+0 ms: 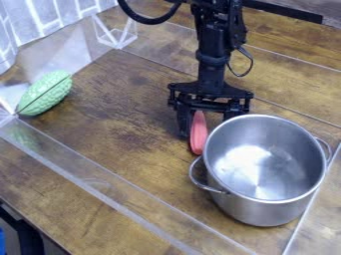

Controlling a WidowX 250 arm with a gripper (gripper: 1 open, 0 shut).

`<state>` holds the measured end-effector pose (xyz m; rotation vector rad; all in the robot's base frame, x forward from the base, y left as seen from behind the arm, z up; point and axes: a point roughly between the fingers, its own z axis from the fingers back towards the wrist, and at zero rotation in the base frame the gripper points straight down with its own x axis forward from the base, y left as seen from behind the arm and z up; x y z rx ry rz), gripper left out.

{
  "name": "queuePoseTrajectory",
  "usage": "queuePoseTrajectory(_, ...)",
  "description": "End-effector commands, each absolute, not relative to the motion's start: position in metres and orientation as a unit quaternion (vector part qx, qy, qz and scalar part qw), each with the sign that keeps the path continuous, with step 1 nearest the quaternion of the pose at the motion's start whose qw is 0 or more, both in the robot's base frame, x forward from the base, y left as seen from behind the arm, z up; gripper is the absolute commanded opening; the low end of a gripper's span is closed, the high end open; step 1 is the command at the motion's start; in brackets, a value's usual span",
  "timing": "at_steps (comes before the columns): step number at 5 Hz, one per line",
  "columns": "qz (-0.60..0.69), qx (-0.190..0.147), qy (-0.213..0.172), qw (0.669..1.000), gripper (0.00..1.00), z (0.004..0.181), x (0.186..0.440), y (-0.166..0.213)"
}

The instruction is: Move the pink spoon to the right side of the table

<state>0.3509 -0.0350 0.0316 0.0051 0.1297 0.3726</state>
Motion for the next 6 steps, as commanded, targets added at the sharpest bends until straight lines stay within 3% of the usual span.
queuePoseTrajectory(1, 0.185, -0.016, 0.021, 0.982, 1.0, 0.07, 0.354, -0.033)
queuePoseTrajectory(4, 0.208, -0.023, 0.014, 0.978, 1.0, 0.093, 0.33, -0.02)
queuePoseTrajectory(6, 0.201, -0.021, -0.004, 0.979, 1.0, 0.107, 0.33, -0.009)
